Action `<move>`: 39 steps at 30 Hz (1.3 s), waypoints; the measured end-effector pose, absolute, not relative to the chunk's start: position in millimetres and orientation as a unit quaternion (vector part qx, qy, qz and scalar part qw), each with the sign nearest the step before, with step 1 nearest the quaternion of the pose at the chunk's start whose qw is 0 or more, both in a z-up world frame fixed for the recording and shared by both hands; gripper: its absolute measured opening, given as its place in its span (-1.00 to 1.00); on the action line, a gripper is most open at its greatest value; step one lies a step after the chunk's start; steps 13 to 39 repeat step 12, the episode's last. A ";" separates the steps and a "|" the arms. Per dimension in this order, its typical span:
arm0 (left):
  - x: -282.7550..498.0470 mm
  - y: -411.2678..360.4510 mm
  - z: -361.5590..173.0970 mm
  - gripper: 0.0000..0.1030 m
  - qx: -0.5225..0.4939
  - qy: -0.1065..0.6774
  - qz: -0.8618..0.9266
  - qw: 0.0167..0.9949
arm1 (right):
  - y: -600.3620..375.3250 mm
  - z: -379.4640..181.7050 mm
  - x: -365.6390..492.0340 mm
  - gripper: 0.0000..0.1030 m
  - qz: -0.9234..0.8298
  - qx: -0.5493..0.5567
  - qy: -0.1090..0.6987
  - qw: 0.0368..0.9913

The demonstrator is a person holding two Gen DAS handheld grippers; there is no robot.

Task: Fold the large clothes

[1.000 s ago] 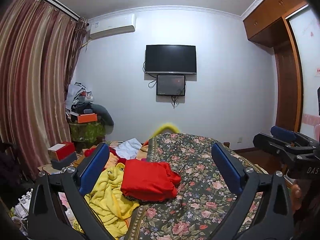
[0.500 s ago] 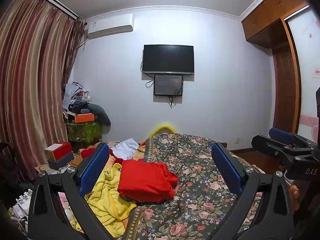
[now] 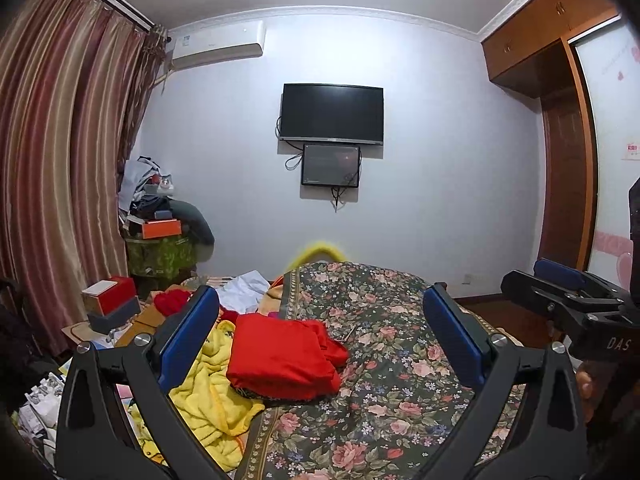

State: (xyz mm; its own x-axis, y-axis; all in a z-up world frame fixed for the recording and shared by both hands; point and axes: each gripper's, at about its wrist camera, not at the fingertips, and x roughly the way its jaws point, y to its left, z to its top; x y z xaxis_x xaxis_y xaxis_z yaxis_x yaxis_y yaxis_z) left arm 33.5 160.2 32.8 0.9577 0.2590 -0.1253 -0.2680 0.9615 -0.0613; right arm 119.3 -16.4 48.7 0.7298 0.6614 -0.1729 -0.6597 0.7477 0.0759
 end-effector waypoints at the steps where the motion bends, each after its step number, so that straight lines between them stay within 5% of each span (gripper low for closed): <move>1: 34.2 160.0 32.5 1.00 -0.039 0.059 0.132 0.989 | -16.3 48.3 119.2 1.00 0.355 0.005 0.096 0.930; 39: 39.1 162.4 26.6 1.00 -0.044 0.069 0.128 0.988 | -11.7 46.7 124.7 1.00 0.352 0.009 0.104 0.930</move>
